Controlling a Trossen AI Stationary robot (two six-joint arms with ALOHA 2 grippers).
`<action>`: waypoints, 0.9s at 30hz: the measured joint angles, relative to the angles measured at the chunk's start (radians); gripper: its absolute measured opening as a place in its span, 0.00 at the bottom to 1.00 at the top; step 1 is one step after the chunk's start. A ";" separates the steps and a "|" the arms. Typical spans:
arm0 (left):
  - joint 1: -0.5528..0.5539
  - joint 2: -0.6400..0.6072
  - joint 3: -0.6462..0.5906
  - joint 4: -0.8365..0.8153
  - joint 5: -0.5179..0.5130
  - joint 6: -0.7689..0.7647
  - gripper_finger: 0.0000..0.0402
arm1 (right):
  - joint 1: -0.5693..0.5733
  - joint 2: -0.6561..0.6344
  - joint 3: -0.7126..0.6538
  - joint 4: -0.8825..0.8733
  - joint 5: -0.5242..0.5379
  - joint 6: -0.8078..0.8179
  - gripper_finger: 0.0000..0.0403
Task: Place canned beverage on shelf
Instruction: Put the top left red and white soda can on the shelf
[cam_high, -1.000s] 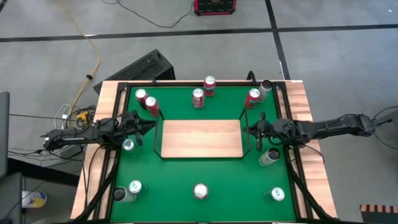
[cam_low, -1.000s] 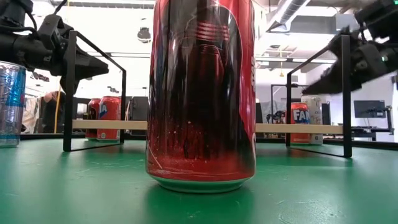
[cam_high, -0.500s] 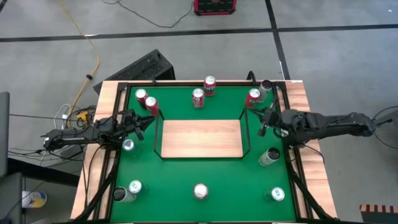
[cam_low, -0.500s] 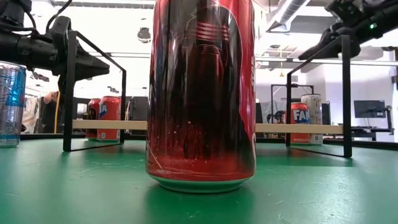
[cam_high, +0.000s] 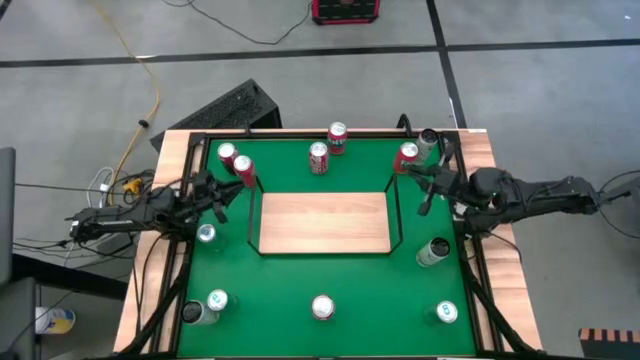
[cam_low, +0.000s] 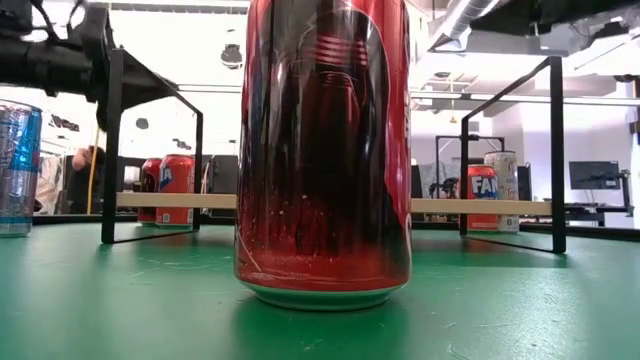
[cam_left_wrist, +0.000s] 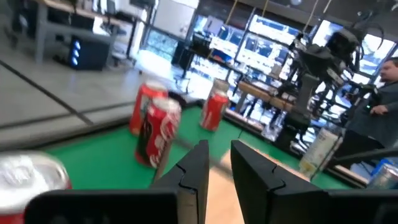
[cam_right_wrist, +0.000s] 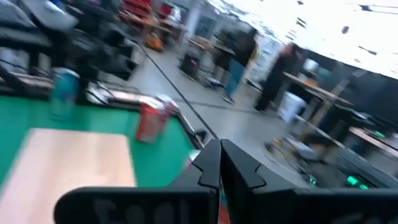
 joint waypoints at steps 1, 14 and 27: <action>0.000 0.006 0.028 -0.022 -0.009 0.017 0.12 | 0.014 0.006 0.000 0.022 -0.013 0.000 0.08; 0.000 0.453 0.504 -0.403 -0.146 0.180 0.00 | 0.177 0.122 0.000 0.190 -0.017 -0.104 0.08; 0.000 0.826 1.050 -0.912 0.078 0.157 0.00 | 0.249 0.243 0.000 0.224 -0.011 -0.105 0.08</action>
